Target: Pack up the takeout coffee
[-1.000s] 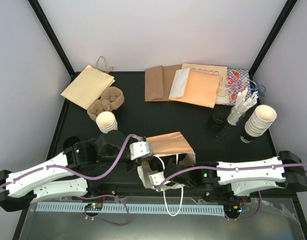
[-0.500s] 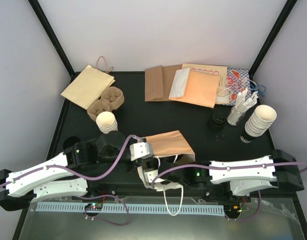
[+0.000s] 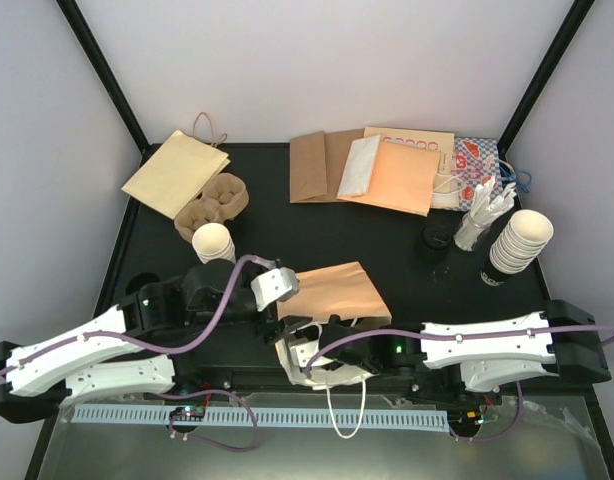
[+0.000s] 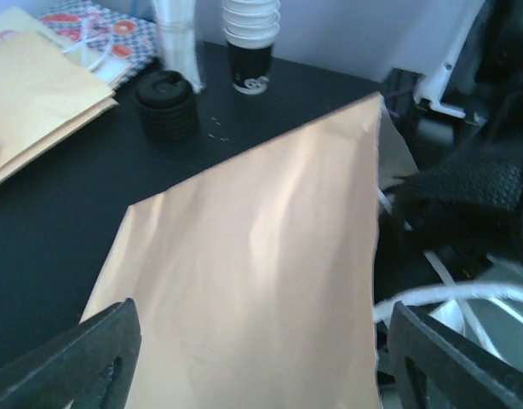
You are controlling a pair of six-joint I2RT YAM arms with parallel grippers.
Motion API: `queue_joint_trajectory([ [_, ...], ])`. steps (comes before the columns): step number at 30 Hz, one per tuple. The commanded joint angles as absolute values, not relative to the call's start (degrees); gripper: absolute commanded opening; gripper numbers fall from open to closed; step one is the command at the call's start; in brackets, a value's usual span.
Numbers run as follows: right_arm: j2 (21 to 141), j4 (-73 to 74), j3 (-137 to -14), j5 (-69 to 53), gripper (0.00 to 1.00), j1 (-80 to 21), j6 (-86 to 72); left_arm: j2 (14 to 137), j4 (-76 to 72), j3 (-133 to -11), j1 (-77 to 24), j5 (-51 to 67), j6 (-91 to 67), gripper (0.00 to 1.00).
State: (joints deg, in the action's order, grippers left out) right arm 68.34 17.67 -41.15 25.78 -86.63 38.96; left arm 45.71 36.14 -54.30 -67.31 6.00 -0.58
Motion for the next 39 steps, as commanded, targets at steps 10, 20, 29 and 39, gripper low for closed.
queue_joint_trajectory([
  [10,67.1,14.4,-39.4,24.8,0.47,-86.4,40.3,54.4,45.2,-67.1,-38.3,8.6,-18.3,0.99],
  [20,66.9,13.2,-38.8,25.3,0.47,-86.4,41.5,69.7,46.3,-68.9,-28.2,9.8,-19.2,0.96],
  [29,66.5,12.2,-38.9,25.3,0.47,-86.4,41.6,86.6,49.7,-76.5,-27.9,12.3,-17.6,0.83],
  [39,68.5,11.1,-39.6,27.7,0.47,-86.4,42.2,93.7,47.1,-75.9,-29.2,16.6,-17.0,0.71],
])
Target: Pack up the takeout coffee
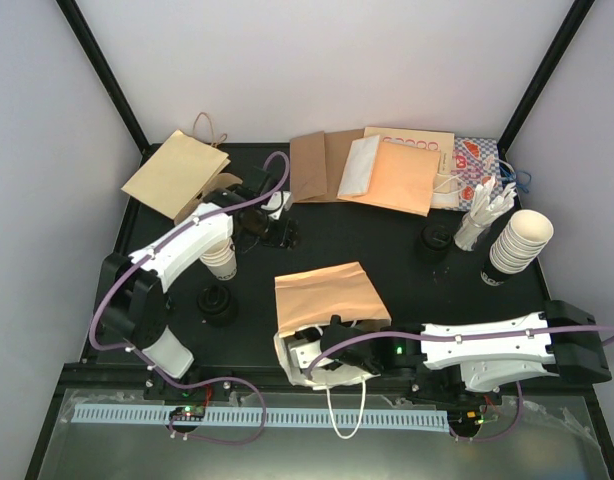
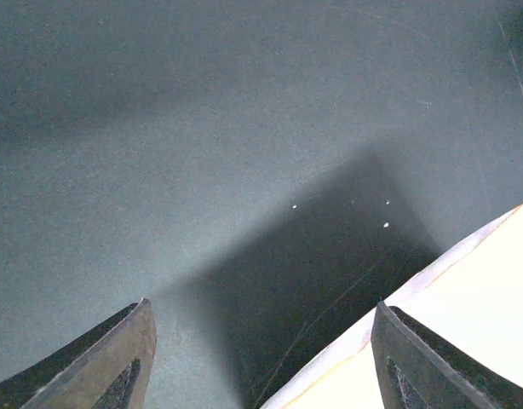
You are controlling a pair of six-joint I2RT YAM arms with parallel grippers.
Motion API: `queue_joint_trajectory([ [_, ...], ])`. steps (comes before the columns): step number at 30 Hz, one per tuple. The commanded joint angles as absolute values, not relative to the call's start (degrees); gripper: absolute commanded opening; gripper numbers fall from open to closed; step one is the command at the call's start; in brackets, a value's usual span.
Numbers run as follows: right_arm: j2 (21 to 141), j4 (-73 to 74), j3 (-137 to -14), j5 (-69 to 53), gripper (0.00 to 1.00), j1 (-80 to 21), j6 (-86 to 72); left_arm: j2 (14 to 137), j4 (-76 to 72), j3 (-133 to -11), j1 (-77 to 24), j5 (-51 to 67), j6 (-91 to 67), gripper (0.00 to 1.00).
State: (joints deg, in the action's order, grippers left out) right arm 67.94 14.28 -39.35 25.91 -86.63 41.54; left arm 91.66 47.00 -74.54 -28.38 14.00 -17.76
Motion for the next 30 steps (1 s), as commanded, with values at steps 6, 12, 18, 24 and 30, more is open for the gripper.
queue_joint_trajectory([
  [6,68.9,10.7,-39.8,27.2,0.47,-86.3,43.0,96.9,46.9,-74.7,-30.5,16.9,-16.6,0.66],
  [12,69.0,11.4,-40.3,26.4,0.47,-86.3,42.4,96.0,45.0,-71.6,-30.6,16.9,-16.7,0.64],
  [18,68.9,12.1,-40.3,26.1,0.47,-86.3,42.0,95.9,44.3,-70.2,-30.7,17.0,-16.7,0.64],
  [24,68.8,13.2,-40.6,25.8,0.46,-86.3,41.3,96.2,44.2,-69.7,-30.7,17.1,-15.6,0.63],
  [30,70.1,13.4,-41.5,26.3,0.46,-86.3,41.0,97.2,43.8,-68.4,-30.7,17.9,-15.2,0.61],
])
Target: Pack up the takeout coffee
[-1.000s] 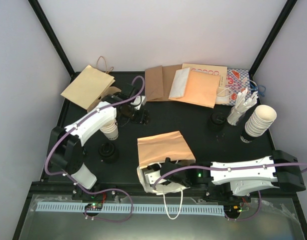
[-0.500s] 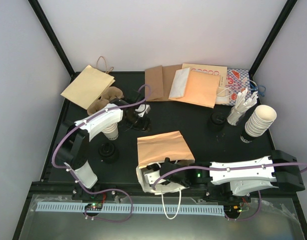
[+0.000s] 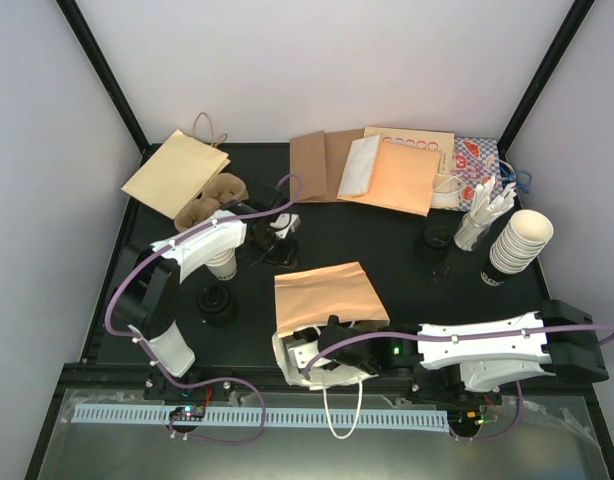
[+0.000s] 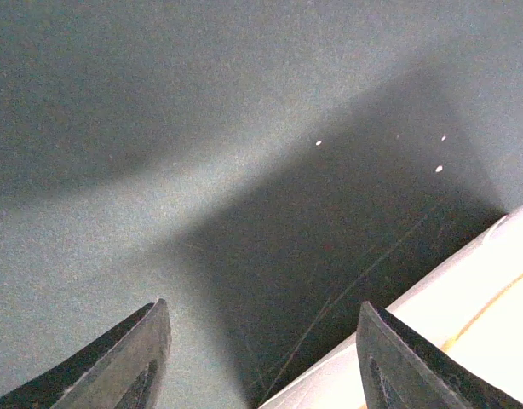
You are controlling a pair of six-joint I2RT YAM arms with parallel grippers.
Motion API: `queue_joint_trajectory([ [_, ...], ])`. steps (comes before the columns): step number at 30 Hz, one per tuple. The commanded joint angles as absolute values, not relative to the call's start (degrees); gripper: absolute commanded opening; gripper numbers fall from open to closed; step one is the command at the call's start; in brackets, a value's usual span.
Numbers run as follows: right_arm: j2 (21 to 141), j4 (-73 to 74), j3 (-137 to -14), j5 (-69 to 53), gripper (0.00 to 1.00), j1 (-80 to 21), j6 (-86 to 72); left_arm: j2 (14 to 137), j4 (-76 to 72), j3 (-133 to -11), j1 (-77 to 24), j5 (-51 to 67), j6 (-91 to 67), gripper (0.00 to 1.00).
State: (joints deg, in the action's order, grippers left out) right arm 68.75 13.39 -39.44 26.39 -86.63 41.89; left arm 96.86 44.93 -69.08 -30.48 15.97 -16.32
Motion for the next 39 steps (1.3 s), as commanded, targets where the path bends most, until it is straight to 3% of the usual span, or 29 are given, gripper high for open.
queue_joint_trajectory([
  [1,70.5,13.4,-41.6,26.3,0.46,-86.3,41.0,97.4,43.7,-68.4,-30.8,18.1,-15.2,0.61],
  [22,73.5,11.0,-42.8,25.7,0.46,-85.6,40.1,101.9,40.6,-67.8,-32.4,27.3,-13.3,0.53],
  [39,78.0,14.1,-44.0,23.9,0.46,-82.8,36.5,102.3,42.0,-67.5,-33.7,29.3,-12.5,0.33],
])
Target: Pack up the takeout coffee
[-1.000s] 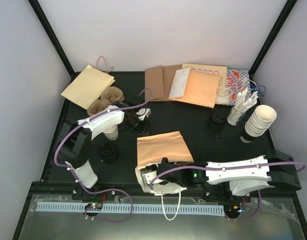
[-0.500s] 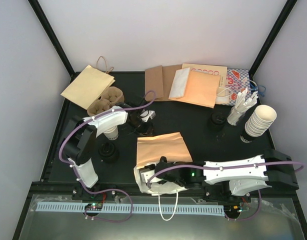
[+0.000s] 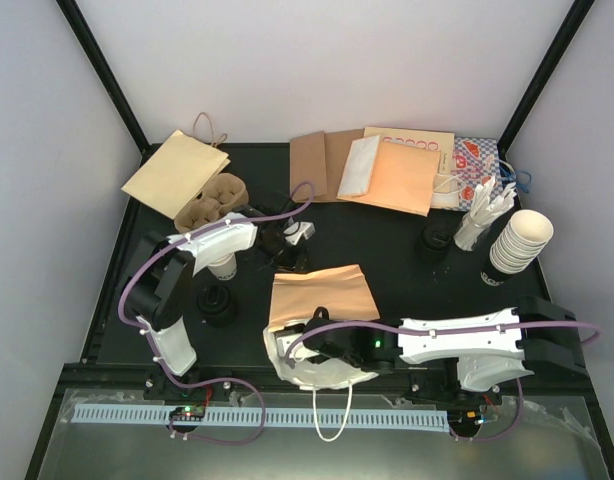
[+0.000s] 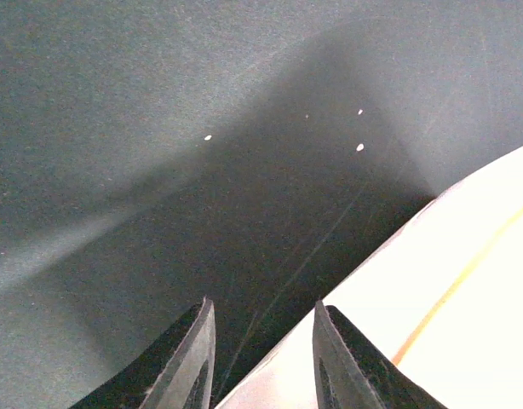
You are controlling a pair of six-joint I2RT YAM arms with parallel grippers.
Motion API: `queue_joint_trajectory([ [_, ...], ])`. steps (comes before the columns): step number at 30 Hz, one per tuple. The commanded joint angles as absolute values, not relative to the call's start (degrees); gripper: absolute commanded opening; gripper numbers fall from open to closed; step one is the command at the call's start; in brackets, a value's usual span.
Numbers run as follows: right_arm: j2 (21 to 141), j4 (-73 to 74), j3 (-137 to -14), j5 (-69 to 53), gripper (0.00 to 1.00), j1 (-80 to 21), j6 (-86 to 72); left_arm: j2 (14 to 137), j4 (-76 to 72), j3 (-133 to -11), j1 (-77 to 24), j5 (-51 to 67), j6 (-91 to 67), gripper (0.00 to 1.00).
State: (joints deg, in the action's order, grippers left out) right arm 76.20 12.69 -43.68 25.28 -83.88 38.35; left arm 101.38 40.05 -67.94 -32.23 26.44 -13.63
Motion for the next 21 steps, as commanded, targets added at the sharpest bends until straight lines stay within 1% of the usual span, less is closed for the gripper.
queue_joint_trajectory([
  [1,78.2,14.4,-44.0,23.8,0.46,-82.6,36.5,102.4,42.0,-67.5,-33.9,29.3,-12.5,0.32],
  [8,79.5,16.2,-43.7,23.1,0.46,-81.8,35.6,103.0,42.6,-66.9,-34.6,29.5,-12.2,0.25],
  [16,83.1,20.0,-45.5,25.1,0.45,-81.7,35.7,103.1,43.0,-66.8,-34.9,29.6,-12.1,0.23],
  [21,83.4,20.7,-45.6,23.9,0.45,-81.2,35.3,103.2,43.2,-66.8,-35.1,29.7,-12.0,0.22],
])
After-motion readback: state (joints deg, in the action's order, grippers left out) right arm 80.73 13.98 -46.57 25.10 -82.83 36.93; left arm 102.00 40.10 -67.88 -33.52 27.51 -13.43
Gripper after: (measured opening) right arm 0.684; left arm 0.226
